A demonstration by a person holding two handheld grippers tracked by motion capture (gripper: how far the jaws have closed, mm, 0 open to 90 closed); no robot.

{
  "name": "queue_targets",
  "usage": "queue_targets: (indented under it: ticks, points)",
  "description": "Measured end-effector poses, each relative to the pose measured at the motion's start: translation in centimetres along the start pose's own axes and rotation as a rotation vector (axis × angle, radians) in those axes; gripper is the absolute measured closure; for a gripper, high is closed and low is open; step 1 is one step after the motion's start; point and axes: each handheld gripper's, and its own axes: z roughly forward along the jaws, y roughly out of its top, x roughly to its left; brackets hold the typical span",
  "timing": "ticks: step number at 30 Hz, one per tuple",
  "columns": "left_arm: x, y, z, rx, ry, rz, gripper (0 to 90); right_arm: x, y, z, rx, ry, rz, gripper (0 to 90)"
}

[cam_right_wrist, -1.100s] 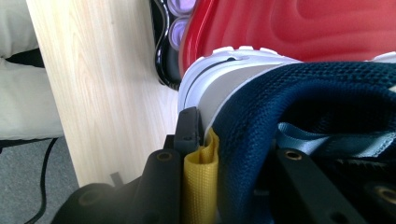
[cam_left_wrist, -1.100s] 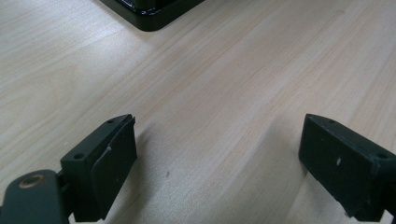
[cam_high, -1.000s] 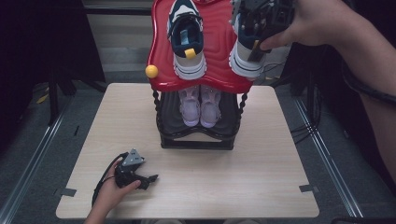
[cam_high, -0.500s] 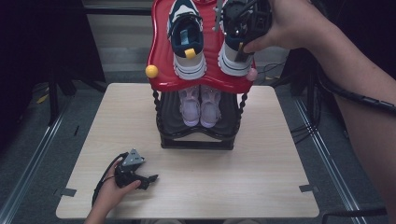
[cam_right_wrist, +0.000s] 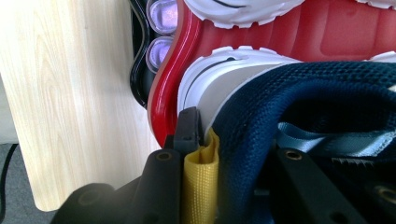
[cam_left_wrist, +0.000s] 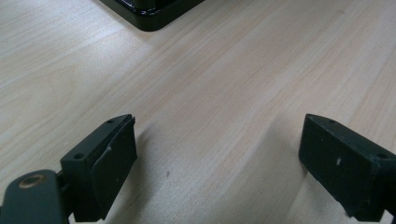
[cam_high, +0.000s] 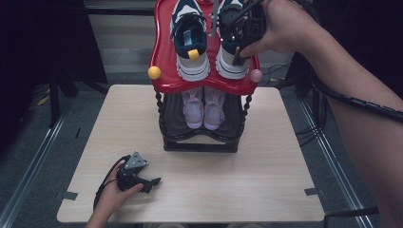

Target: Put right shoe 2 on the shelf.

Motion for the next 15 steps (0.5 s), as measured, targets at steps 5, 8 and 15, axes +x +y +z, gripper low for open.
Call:
queue_targets:
  ticks: [5, 8, 15]
  points:
    - [0.00, 0.00, -0.01, 0.000, 0.002, 0.001, 10.8, -0.18, 0.37, 0.16, -0.006, -0.005, -0.022, 71.4]
    - [0.00, 0.00, 0.00, 0.000, 0.000, 0.000, 10.8, -0.21, 0.55, 0.46, 0.009, -0.003, -0.023, 71.3]
    - [0.00, 0.00, 0.00, 0.000, 0.002, 0.001, 10.8, -0.28, 0.84, 0.87, 0.002, -0.009, -0.038, 71.3]
